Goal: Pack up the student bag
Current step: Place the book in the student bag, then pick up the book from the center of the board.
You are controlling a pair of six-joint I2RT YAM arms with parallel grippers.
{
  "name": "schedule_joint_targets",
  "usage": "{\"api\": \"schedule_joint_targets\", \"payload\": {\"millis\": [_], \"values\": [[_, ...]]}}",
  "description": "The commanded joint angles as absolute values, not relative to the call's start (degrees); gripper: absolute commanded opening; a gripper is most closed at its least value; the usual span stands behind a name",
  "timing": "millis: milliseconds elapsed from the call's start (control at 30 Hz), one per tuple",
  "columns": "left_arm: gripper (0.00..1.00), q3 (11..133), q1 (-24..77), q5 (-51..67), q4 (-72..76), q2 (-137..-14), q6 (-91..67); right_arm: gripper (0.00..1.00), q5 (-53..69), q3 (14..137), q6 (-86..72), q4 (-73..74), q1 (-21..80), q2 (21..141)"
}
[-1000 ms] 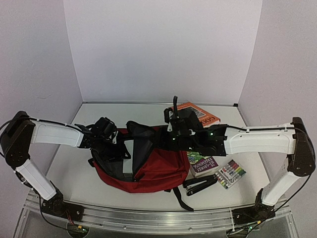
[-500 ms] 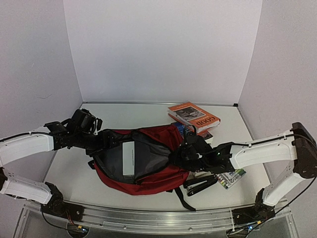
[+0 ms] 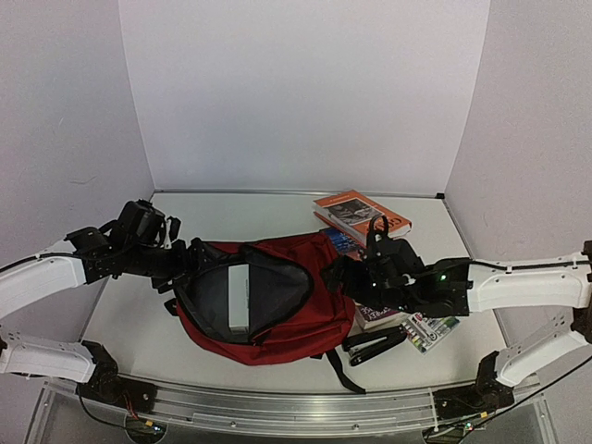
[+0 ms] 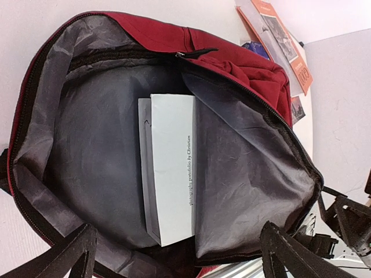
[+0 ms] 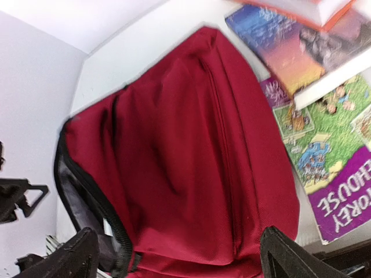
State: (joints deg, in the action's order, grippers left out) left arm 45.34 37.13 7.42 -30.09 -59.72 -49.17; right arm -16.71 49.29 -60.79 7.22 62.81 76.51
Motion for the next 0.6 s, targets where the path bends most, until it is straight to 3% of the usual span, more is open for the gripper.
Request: {"api": "schedule_joint_targets", "payload": {"millis": [0,300,567], "values": [[0.99,46.34,36.44,6.86,-31.01,-57.73,-50.25,0.98,-23.78,55.87,-53.99,16.79,61.29,71.59],[1.0,46.53,36.15,8.31,-28.69,-58.37,-51.21,0.98,-8.41,56.18,-41.83,16.1,35.94,69.48],[1.0,45.44,34.82,9.28,-27.39,-58.36,-52.41,0.98,14.25,53.75,-40.18,0.01,15.31,81.05]]}}
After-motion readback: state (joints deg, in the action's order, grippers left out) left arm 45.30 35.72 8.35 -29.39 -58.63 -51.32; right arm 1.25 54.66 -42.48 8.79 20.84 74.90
